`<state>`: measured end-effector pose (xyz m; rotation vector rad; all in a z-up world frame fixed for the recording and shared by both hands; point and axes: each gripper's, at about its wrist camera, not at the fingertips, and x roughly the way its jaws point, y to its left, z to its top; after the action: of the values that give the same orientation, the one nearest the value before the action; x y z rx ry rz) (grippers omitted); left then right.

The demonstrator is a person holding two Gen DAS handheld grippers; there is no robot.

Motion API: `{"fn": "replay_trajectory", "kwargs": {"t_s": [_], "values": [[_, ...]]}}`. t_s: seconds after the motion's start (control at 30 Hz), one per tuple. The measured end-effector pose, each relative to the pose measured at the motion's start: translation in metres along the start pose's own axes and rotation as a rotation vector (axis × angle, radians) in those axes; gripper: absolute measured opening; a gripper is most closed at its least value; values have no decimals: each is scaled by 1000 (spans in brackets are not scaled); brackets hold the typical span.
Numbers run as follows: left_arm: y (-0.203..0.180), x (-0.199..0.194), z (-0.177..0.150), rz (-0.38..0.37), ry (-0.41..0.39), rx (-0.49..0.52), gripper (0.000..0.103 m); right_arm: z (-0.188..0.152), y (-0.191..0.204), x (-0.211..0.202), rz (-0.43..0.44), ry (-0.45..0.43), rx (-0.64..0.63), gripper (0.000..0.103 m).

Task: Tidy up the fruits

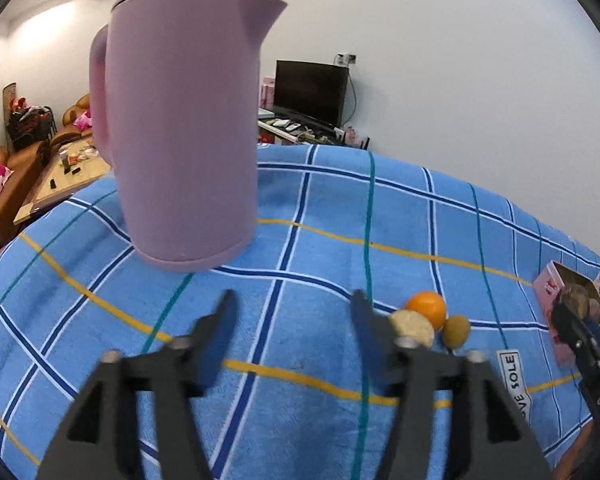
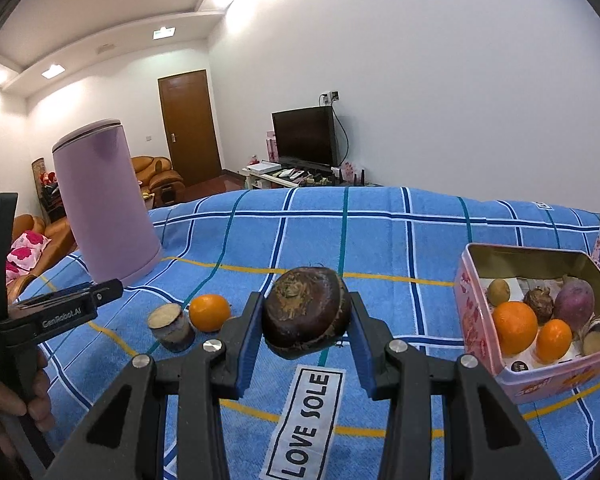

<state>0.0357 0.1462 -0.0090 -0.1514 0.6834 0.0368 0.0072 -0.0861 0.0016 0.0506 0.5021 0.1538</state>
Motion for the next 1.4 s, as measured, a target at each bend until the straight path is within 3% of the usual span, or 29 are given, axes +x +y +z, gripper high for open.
{"fn": "replay_trajectory", "kwargs": {"t_s": [0.1,0.2,0.27,0.4,0.53,0.7,0.87,1.4], "values": [[-17,1,-3,-82,22,71,72,0,1,1,8,6,-5,43],[-48,7,-12,-76,44,218,72,1,0,2,12,9,-1,43],[-60,14,-15,-56,69,264,70,1,-1,3,14,14,5,43],[-59,37,-8,-85,157,211,57,1,-2,4,23,26,15,43],[-69,45,-13,-107,182,257,39,2,-2,6,31,34,16,43],[-63,38,-13,-114,161,226,39,2,0,6,33,32,14,43],[-55,17,-17,-76,88,184,39,1,3,5,34,22,-2,43],[-80,-15,-35,9,13,215,39,-8,9,-15,30,1,-72,43]]}}
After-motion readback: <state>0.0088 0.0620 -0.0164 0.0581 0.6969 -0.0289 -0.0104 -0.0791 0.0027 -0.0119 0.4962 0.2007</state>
